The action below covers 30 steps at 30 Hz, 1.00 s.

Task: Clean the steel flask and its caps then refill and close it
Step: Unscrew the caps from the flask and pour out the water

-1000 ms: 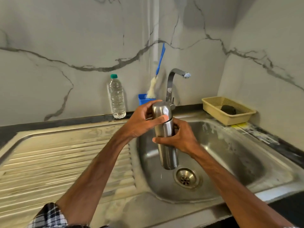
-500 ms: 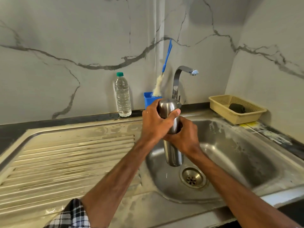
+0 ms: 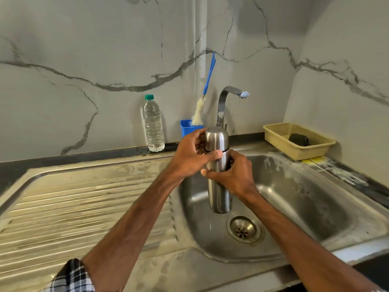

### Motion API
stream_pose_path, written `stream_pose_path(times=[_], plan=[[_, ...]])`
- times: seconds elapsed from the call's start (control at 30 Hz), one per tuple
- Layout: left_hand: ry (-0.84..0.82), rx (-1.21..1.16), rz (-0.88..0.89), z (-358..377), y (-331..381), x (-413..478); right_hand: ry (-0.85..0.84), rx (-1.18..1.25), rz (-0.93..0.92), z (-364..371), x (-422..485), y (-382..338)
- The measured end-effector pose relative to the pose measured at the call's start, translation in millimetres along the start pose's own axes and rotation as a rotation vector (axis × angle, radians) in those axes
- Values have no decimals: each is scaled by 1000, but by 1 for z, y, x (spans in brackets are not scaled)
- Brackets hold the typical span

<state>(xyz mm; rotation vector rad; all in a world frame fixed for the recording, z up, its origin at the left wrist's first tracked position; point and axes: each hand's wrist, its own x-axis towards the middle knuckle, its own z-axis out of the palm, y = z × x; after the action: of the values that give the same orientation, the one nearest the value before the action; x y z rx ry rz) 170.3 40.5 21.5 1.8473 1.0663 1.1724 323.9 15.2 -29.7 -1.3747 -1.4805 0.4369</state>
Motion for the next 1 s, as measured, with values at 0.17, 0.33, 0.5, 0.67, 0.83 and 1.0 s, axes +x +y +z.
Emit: stream_pose_path(times=[0.17,0.33,0.5,0.67,0.83,1.0], plan=[[291,87,-21,21,5,-8,34,13,-26,4,-3,0],[390,147,-166,30,12,-13,13,6,-62,8,-8,-3],[253,100,-86,28,12,-13,6,23,-89,10,-7,-4],[23,39,-60,16,11,-6,60,46,-47,1,-2,-1],[140,-4,-45,11,8,-5,76,29,-47,-1,-1,0],[266,60,-165,19,17,-14,45,23,-89,6,-5,-1]])
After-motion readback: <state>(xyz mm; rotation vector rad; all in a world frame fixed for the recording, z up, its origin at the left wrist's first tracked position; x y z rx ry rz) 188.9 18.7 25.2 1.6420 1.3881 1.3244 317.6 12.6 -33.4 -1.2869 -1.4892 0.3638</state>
